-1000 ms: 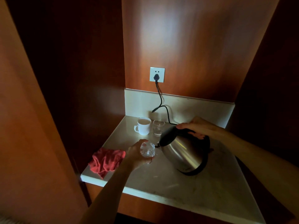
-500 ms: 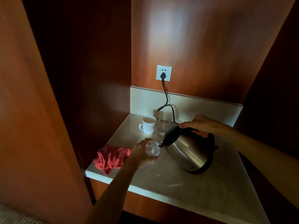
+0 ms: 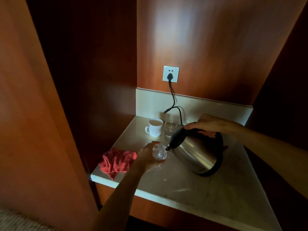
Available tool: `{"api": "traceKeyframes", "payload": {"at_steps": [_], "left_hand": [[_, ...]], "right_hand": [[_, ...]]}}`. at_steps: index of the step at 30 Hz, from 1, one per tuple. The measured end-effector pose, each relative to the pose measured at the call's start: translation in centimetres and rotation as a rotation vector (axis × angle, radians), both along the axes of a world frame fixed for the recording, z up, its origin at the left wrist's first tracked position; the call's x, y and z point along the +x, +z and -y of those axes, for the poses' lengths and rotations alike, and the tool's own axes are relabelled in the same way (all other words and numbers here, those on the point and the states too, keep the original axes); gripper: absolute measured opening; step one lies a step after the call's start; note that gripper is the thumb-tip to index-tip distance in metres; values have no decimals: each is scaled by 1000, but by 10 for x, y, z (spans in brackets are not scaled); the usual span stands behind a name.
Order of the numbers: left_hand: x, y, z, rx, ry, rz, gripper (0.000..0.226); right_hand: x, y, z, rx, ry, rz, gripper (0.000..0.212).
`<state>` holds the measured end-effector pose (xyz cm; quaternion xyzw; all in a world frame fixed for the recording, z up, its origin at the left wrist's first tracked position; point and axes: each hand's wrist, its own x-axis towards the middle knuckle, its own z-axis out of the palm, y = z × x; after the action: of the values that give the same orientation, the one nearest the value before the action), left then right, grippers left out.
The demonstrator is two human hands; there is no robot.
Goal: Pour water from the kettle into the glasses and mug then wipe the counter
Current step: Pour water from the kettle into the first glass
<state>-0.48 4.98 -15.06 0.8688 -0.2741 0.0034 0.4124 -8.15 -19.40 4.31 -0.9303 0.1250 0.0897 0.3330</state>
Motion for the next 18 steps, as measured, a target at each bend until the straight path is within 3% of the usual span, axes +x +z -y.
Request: {"api": "traceKeyframes", "payload": {"at_steps": [18], "left_hand": [[3, -3, -1, -9, 1, -3, 84]], "right_hand": [[5, 15, -16, -81, 34, -86, 55]]}}
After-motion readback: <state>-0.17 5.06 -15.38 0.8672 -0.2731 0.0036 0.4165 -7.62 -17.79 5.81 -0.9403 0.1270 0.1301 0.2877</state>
